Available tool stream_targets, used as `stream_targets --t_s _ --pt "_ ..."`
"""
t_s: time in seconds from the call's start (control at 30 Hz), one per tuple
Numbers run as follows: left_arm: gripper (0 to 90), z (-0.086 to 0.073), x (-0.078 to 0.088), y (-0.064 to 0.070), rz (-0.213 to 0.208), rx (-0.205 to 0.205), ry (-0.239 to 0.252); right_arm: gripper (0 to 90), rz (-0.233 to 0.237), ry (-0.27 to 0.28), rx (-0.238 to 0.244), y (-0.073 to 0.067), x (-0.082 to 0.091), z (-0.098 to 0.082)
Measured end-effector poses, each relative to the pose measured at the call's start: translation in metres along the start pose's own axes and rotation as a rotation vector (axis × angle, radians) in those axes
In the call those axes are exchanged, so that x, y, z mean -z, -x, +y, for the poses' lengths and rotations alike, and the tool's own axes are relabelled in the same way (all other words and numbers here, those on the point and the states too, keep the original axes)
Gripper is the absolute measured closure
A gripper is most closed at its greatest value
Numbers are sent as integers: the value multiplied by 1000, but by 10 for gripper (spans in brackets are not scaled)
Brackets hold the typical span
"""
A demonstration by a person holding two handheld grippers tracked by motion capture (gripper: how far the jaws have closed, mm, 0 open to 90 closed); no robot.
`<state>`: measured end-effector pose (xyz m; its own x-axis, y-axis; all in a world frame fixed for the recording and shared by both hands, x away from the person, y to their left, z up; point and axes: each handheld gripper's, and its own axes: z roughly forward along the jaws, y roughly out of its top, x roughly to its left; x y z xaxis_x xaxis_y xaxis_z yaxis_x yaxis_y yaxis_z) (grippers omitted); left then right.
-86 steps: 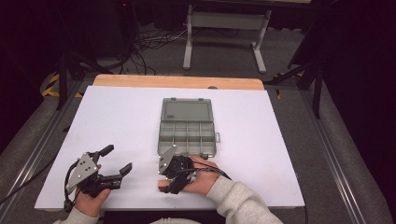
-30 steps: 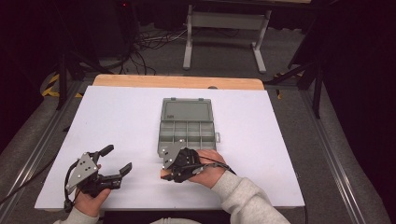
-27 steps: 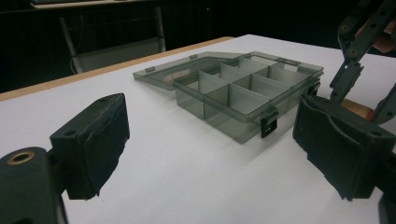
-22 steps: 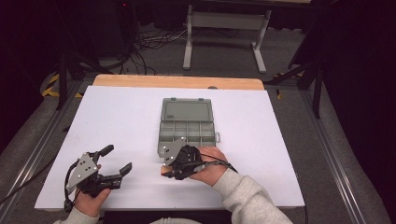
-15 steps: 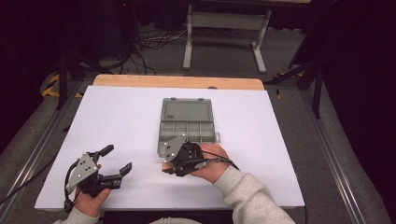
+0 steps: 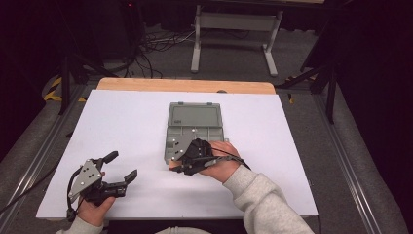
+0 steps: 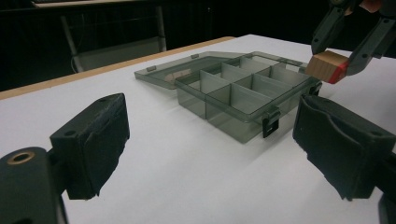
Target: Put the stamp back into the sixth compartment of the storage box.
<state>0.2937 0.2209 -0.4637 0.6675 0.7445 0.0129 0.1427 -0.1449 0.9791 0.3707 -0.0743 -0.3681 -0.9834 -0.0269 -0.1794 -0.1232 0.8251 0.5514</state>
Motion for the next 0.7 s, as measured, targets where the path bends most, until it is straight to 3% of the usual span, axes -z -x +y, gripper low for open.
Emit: stream_targets --t_s 0.7 --pt "118 0 0 0 -2 -1 -2 659 -35 -11 -17 23 -1 -6"
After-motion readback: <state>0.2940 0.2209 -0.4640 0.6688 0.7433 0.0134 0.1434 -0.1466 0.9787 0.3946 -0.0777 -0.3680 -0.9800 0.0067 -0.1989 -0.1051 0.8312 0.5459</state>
